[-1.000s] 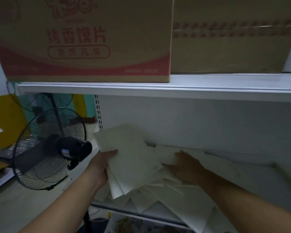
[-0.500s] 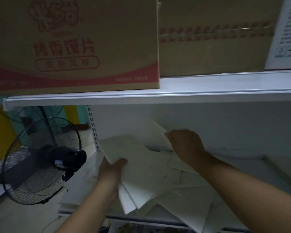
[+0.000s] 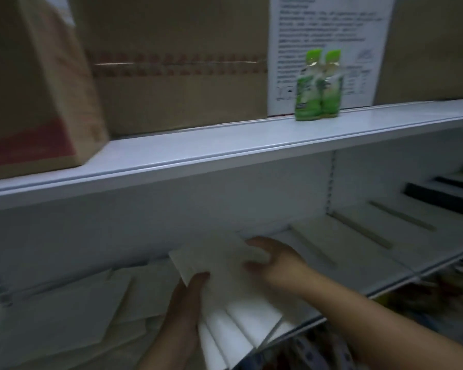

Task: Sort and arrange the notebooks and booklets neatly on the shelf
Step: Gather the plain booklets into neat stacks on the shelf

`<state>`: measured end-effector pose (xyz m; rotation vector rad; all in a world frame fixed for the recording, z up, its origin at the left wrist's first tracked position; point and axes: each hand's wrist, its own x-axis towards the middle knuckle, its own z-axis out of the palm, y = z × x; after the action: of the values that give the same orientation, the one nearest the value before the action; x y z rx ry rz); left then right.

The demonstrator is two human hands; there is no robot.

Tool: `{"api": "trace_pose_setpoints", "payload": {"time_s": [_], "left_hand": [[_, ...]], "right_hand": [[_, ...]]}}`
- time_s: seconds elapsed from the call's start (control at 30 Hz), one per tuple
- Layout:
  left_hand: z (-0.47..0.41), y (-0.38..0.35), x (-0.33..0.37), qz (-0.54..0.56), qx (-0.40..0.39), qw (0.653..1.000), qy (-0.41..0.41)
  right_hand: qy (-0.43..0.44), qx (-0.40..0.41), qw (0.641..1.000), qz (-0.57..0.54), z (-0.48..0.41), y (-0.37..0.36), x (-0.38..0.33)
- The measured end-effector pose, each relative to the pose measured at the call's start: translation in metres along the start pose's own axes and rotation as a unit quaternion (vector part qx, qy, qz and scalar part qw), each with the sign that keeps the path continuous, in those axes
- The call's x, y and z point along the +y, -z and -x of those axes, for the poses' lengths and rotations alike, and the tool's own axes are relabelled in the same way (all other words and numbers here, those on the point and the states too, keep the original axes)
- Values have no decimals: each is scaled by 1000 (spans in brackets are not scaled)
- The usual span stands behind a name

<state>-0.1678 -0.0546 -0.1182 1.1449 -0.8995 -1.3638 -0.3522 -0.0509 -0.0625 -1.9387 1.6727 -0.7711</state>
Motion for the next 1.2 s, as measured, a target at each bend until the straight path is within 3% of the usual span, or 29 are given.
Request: {"api": "trace_pose_setpoints", "payload": {"time_s": [0.1, 0.17, 0.27, 0.43, 0.77, 0.97, 1.2], "left_hand": [[2, -45, -16, -4, -35, 999, 28], [5, -83, -27, -2, -84, 994, 68], [14, -153, -42, 33, -145, 981, 126], [32, -260, -73, 87, -123, 976, 155], [65, -402, -108, 92, -210, 944, 238], [29, -462, -119, 102, -111, 961, 231], [-16, -536, -125, 53, -89, 979, 178]], "right_hand": [[-113, -55, 978, -169, 28, 32, 76], [-136, -78, 954, -255, 51, 48, 105], [-160, -41, 941, -297, 82, 77, 145], [-204, 51, 915, -345, 125, 144, 209], [-235, 74, 905, -347, 172, 246, 304], [-248, 102, 896, -353, 140, 272, 342], [-253, 138, 901, -325, 87, 334, 394]]}}
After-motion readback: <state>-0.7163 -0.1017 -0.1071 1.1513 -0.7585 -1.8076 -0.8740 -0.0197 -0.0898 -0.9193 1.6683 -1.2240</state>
